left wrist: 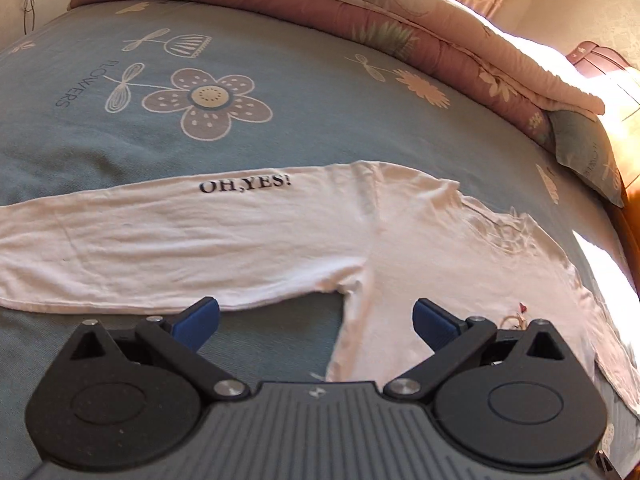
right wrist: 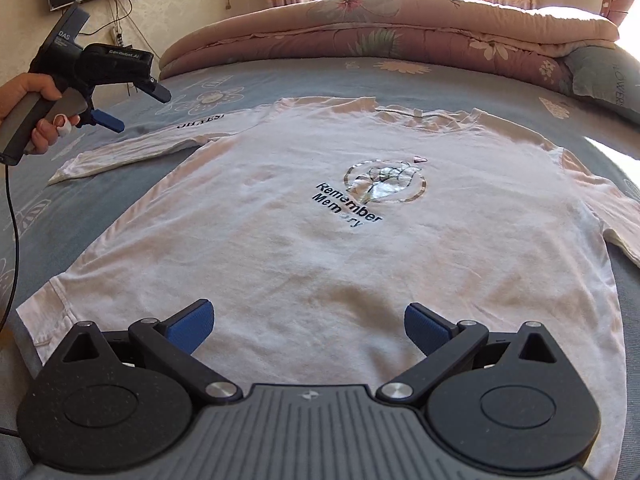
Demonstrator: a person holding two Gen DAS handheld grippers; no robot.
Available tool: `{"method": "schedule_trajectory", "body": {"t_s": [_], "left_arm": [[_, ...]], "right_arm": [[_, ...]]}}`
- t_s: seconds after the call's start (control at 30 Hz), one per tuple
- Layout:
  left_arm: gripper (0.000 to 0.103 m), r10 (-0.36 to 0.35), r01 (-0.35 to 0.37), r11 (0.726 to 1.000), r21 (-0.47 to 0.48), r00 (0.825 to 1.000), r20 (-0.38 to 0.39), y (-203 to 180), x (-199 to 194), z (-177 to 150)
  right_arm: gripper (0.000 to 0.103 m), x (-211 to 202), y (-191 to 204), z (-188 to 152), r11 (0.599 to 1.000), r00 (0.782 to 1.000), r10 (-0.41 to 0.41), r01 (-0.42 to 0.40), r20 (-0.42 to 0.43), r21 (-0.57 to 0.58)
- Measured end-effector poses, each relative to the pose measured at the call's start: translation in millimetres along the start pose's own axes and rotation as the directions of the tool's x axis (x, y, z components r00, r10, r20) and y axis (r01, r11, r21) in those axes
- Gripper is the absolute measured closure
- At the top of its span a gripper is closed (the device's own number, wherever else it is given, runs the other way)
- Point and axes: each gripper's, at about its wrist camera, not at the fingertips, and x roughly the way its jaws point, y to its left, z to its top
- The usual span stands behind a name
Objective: Fold clothes
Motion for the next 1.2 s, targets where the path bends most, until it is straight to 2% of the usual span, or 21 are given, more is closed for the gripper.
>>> {"method": "schedule_trajectory", "body": {"t_s": [0.1, 0.17, 0.27, 0.47, 0.6, 0.63, 0.77, 0.87, 0.97, 1.07, 1.13, 1.2], "left_arm": [[0.001, -0.057, 0.060, 0.997, 0.050, 0.996, -0.068, -37.2, 1.0, -33.5], [0.001, -0.058, 0.065, 0.995, 0.070, 0.993, -0.101, -52.8, 4.4, -58.7], [0.001, -0.051, 0.061, 0.996, 0.066, 0.988, -0.146, -59.7, 9.5, -96.0], [0.001, -0.067, 0.069, 0.998, 0.006, 0.986, -0.151, -41.3, -12.8, -149.2], [0.001, -0.067, 0.063, 0.998, -0.032, 0.987, -0.146, -25.5, -30.7, -179.3], [0.001, -0.073, 0.069, 0.997, -0.031, 0.989, -0.129, -21.5, -37.2, -184.7], [0.001, -0.036, 0.024, 0.997, -0.079, 0.987, -0.155, -5.9, -50.3, -196.0], [0.001, -0.032, 0.017, 0.994, -0.107, 0.990, -0.137, -1.0, -59.8, -197.2], [0.001, -0.054, 0.044, 0.993, -0.110, 0.995, -0.085, -3.9, -66.3, -196.1], [0.001, 0.013, -0.028, 0.993, -0.116, 0.992, -0.124, -2.2, -55.3, -197.3], [0.001, 0.038, -0.054, 0.990, -0.130, 0.992, -0.124, 1.6, -52.8, -199.6], [0.001, 0.026, -0.046, 0.987, -0.155, 0.992, -0.126, 0.8, -55.7, -194.5]], "right_arm": [[0.000, -6.3, -11.6, 2.9, 0.999, 0.999, -0.036, 0.036, 0.028, 0.019], [0.000, -8.4, -19.1, 4.2, 0.998, 0.998, -0.059, 0.058, 0.035, 0.027], [0.000, -12.1, -28.3, 5.7, 0.997, 0.998, -0.053, 0.050, 0.040, 0.056], [0.000, -20.0, -37.3, 10.8, 0.996, 0.997, -0.045, 0.040, 0.058, 0.084], [0.000, -18.6, -35.2, 11.9, 0.997, 0.999, -0.031, 0.028, 0.039, 0.073], [0.000, -17.8, -33.5, 11.6, 0.997, 0.999, -0.027, 0.025, 0.033, 0.067], [0.000, -16.5, -27.1, 9.6, 0.998, 1.000, 0.012, -0.012, 0.005, 0.055], [0.000, -17.5, -17.9, 7.5, 0.996, 0.996, 0.088, -0.087, -0.020, 0.032], [0.000, -25.1, -0.1, 5.6, 0.971, 0.970, 0.240, -0.241, -0.039, -0.014], [0.000, -33.2, 21.3, 2.4, 0.926, 0.929, 0.366, -0.369, -0.057, -0.079], [0.000, -34.5, 31.2, -0.3, 0.920, 0.927, 0.367, -0.373, -0.074, -0.121], [0.000, -35.5, 37.9, -2.9, 0.929, 0.944, 0.318, -0.328, -0.088, -0.172]]}}
